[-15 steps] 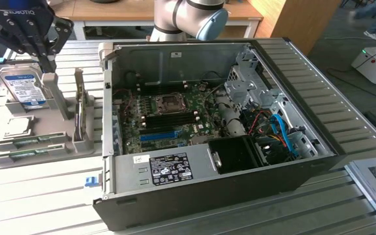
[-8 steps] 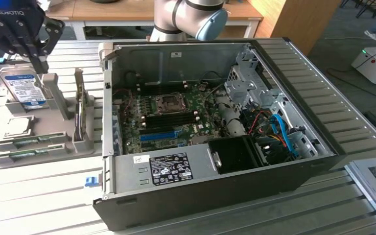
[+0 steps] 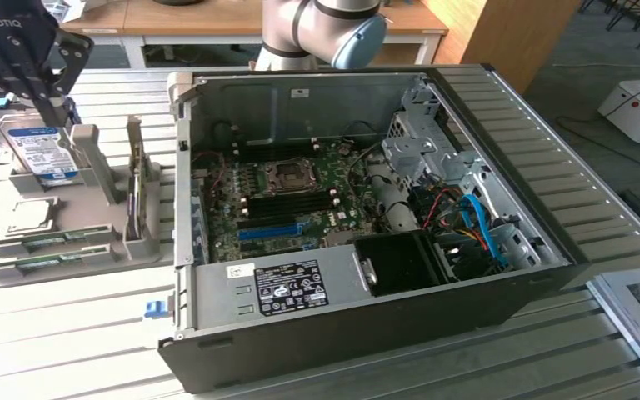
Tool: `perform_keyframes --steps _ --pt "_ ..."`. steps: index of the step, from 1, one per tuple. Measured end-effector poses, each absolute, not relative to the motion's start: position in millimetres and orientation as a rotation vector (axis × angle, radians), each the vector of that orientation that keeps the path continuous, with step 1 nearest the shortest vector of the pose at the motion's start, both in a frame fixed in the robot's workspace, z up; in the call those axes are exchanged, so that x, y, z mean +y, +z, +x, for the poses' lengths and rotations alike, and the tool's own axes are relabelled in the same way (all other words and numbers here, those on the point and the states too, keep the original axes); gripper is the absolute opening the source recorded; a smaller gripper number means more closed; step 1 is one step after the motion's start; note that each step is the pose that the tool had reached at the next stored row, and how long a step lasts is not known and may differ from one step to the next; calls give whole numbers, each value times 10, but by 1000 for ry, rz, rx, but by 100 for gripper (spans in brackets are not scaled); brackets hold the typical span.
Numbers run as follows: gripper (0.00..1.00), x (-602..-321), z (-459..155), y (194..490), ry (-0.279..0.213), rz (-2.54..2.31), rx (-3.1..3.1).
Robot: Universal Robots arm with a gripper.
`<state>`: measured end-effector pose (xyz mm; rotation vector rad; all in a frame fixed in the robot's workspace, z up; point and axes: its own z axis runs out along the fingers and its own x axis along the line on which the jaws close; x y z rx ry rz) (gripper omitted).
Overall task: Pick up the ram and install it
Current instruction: 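Reach for the ram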
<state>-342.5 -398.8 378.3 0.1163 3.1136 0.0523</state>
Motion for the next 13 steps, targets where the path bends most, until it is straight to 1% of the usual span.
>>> perform_keyframes --steps 13 --pt "10 -3988 -3649 3769 52 116 3114"
